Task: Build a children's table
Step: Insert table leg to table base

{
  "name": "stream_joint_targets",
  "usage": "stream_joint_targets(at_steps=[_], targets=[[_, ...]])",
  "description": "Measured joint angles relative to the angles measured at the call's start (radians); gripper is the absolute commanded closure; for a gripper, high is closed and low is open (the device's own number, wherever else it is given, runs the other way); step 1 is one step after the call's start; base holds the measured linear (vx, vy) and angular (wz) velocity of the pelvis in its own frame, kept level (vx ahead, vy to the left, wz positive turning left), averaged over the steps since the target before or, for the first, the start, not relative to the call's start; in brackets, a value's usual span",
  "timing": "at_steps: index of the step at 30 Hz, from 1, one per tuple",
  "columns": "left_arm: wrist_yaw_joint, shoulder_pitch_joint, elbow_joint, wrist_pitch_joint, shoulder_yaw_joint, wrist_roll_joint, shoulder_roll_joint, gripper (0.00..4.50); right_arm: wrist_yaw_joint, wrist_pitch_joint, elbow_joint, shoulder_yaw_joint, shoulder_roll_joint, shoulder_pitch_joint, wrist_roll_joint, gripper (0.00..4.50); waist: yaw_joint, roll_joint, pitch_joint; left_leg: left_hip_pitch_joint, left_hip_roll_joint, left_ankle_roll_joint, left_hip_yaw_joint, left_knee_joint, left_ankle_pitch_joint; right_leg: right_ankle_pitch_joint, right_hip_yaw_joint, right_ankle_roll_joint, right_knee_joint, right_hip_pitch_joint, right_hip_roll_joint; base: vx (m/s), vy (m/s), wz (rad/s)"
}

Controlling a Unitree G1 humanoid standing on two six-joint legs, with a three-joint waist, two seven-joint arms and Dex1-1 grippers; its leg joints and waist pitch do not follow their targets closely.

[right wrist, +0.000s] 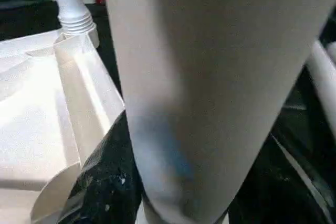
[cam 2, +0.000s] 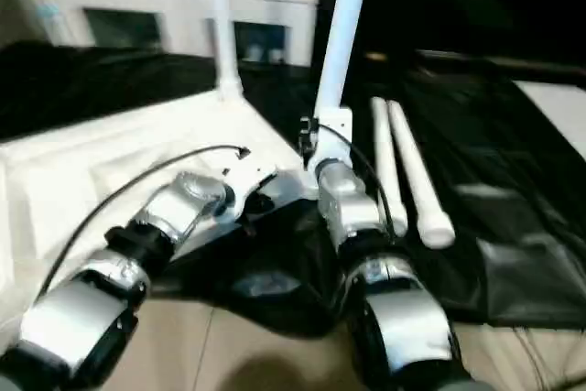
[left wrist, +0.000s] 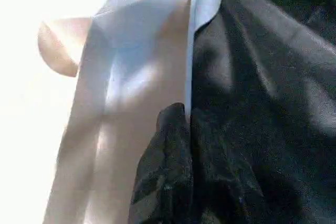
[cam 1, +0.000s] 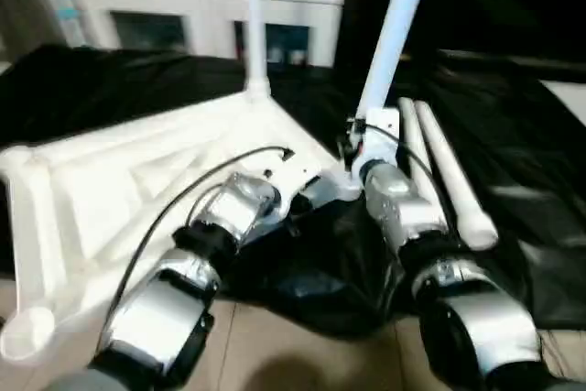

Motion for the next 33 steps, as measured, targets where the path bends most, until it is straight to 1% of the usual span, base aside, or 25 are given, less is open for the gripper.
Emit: stream_joint_targets(at_steps=[1, 2, 3, 4, 5, 8, 11, 12, 14, 17, 18, 20, 23, 27, 29, 33], targets=[[-0.004, -0.004, 0.002, 0.0, -0.001, 0.0, 0.001, 4.5, 0.002, -0.008, 0.0, 0.0, 0.0, -0.002, -0.002, 2.67, 0.005, 0.023, -0.011, -0.009, -0.006, -0.024, -0.033, -0.009, 0.016, 0.001, -0.018, -0.001, -0.01, -0.004, 0.004, 0.097, 0.006, -0.38], [-0.005, -0.006, 0.004, 0.0, -0.001, 0.0, 0.001, 4.5, 0.004, -0.012, 0.0, 0.0, 0.0, -0.001, -0.003, 2.67, 0.004, 0.027, -0.017, -0.009, -0.005, -0.046, -0.039, -0.026, 0.043, 0.01, -0.019, -0.008, -0.017, -0.009, 0.012, 0.097, 0.006, -0.38], [-0.008, -0.01, 0.004, -0.002, -0.001, 0.0, 0.002, 4.5, 0.005, -0.013, 0.001, -0.002, -0.001, -0.004, -0.003, 2.67, -0.003, 0.025, -0.021, -0.011, -0.004, -0.053, -0.037, -0.03, 0.069, 0.044, -0.006, -0.014, -0.02, -0.011, 0.021, 0.0, 0.0, 0.0], [-0.01, -0.01, 0.004, -0.009, -0.001, 0.0, 0.004, 4.5, 0.009, -0.013, 0.002, -0.003, -0.001, -0.005, -0.003, 2.67, -0.006, 0.019, -0.02, -0.011, -0.001, -0.053, -0.033, -0.032, 0.069, 0.042, -0.005, -0.014, -0.022, -0.01, 0.023, 0.0, 0.0, 0.0], [-0.017, -0.01, 0.004, -0.017, -0.001, 0.0, 0.008, 4.5, 0.011, -0.013, 0.004, -0.003, -0.001, -0.007, -0.003, 2.67, -0.009, 0.016, -0.019, -0.012, 0.004, -0.054, -0.03, -0.039, 0.069, 0.043, -0.005, -0.016, -0.031, -0.01, 0.027, 0.0, 0.0, 0.0], [-0.061, 0.0, -0.013, -0.049, -0.02, 0.004, 0.035, 4.5, 0.072, -0.013, 0.006, -0.002, -0.01, -0.015, -0.004, 2.67, -0.012, 0.013, -0.02, -0.017, 0.009, -0.053, -0.027, -0.043, 0.069, 0.052, -0.005, -0.022, -0.049, -0.009, 0.031, 0.0, 0.0, 0.0], [-0.119, 0.018, -0.056, -0.058, -0.033, 0.005, 0.07, 4.5, 0.177, -0.012, 0.005, 0.006, -0.031, -0.019, -0.008, 2.67, -0.031, 0.01, -0.022, -0.021, 0.01, -0.053, -0.025, -0.042, 0.069, 0.058, -0.004, -0.025, -0.052, -0.01, 0.032, 0.0, 0.0, 0.0], [-0.141, 0.028, -0.074, -0.076, -0.041, 0.006, 0.091, 4.5, 0.231, -0.006, 0.0, 0.014, -0.044, -0.019, -0.01, 2.67, -0.037, 0.009, -0.022, -0.021, 0.01, -0.053, -0.024, -0.042, 0.069, 0.057, -0.004, -0.025, -0.052, -0.01, 0.032, 0.0, 0.0, 0.0], [-0.183, 0.042, -0.102, -0.103, -0.045, 0.006, 0.124, 4.5, 0.321, 0.004, -0.014, 0.031, -0.066, -0.019, -0.011, 2.67, -0.042, 0.01, -0.022, -0.025, 0.013, -0.053, -0.025, -0.042, 0.069, 0.057, -0.004, -0.025, -0.054, -0.013, 0.035, 0.0, 0.0, 0.0], [-0.268, 0.076, -0.169, -0.146, -0.064, 0.009, 0.21, 4.5, 0.518, 0.032, -0.058, 0.087, -0.116, -0.009, -0.012, 2.67, -0.049, 0.011, -0.021, -0.028, 0.019, -0.053, -0.023, -0.042, 0.07, 0.055, -0.006, -0.03, -0.052, -0.017, 0.041, 0.0, 0.0, 0.0], [-0.29, 0.081, -0.178, -0.153, -0.065, 0.008, 0.224, 4.5, 0.563, 0.034, -0.065, 0.092, -0.123, -0.006, -0.011, 2.67, -0.051, 0.011, -0.021, -0.028, 0.021, -0.05, -0.022, -0.042, 0.071, 0.054, -0.006, -0.031, -0.052, -0.017, 0.043, 0.0, 0.0, 0.0], [-0.364, 0.114, -0.247, -0.172, -0.078, 0.003, 0.3, 4.5, 0.729, 0.046, -0.109, 0.134, -0.169, 0.011, -0.009, 2.67, -0.054, 0.011, -0.021, -0.028, 0.026, -0.049, -0.02, -0.042, 0.071, 0.052, -0.006, -0.034, -0.053, -0.018, 0.048, 0.0, 0.0, 0.0], [-0.435, 0.155, -0.325, -0.173, -0.078, -0.015, 0.353, 4.5, 0.89, 0.053, -0.146, 0.167, -0.207, 0.031, 0.002, 2.67, -0.053, 0.011, -0.021, -0.028, 0.029, -0.051, -0.019, -0.042, 0.07, 0.05, -0.006, -0.037, -0.053, -0.018, 0.052, 0.0, 0.0, 0.0], [-0.478, 0.192, -0.389, -0.168, -0.078, -0.034, 0.383, 4.5, 1.01, 0.055, -0.172, 0.188, -0.239, 0.043, 0.007, 2.67, -0.049, 0.012, -0.02, -0.028, 0.03, -0.051, -0.018, -0.042, 0.069, 0.049, -0.006, -0.039, -0.052, -0.018, 0.052, 0.0, 0.0, 0.0], [-0.517, 0.228, -0.454, -0.149, -0.08, -0.058, 0.417, 4.5, 1.105, 0.054, -0.206, 0.216, -0.264, 0.058, 0.015, 2.67, -0.048, 0.011, -0.019, -0.028, 0.03, -0.051, -0.017, -0.042, 0.069, 0.049, -0.006, -0.039, -0.052, -0.019, 0.053, 0.0, 0.0, 0.0], [-0.577, 0.276, -0.546, -0.125, -0.092, -0.084, 0.471, 4.5, 1.249, 0.036, -0.248, 0.247, -0.288, 0.076, 0.023, 2.67, -0.042, 0.013, -0.016, -0.028, 0.031, -0.051, -0.016, -0.038, 0.067, 0.048, -0.006, -0.041, -0.049, -0.019, 0.053, 0.0, 0.0, 0.0]])
